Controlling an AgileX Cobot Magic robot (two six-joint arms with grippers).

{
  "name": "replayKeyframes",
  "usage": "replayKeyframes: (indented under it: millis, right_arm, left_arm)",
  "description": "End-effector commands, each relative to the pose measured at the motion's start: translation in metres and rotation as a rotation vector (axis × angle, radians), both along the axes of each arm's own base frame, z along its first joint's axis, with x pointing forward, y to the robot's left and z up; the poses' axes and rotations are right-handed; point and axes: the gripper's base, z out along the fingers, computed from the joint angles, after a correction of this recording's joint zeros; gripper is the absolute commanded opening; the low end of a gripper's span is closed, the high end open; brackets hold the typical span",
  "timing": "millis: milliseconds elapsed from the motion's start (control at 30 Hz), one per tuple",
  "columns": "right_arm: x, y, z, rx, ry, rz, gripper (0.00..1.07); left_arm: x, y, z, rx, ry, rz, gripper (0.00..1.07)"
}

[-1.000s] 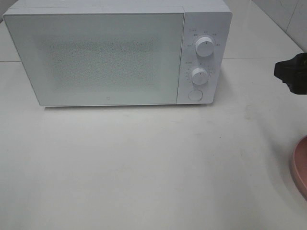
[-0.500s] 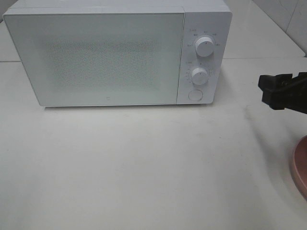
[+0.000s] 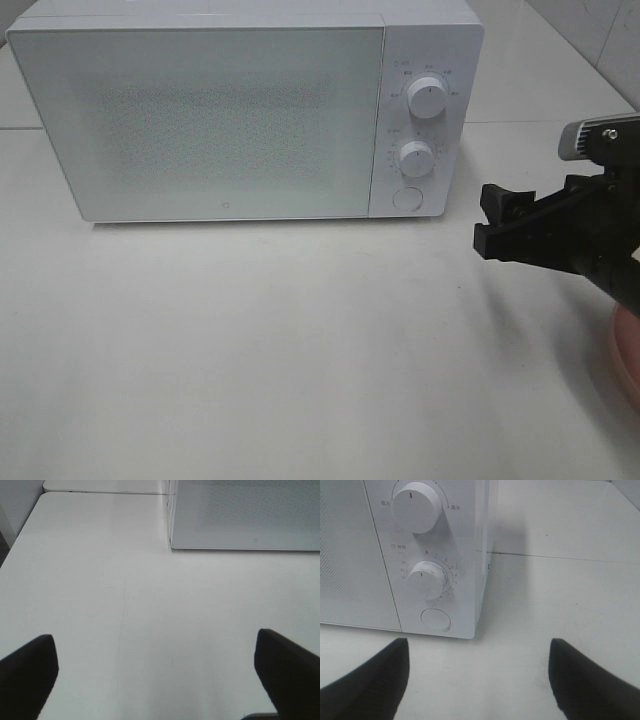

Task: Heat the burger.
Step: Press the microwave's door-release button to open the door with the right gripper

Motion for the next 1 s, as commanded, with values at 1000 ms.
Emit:
replayKeyframes:
  millis: [1000]
  right_arm:
    - [-0.005, 0.068, -0.012, -0.023, -0.03, -0.075, 0.75]
  left_arm:
    - [-0.002, 0.0, 0.0, -0.001, -0.035, 0.0, 1.0]
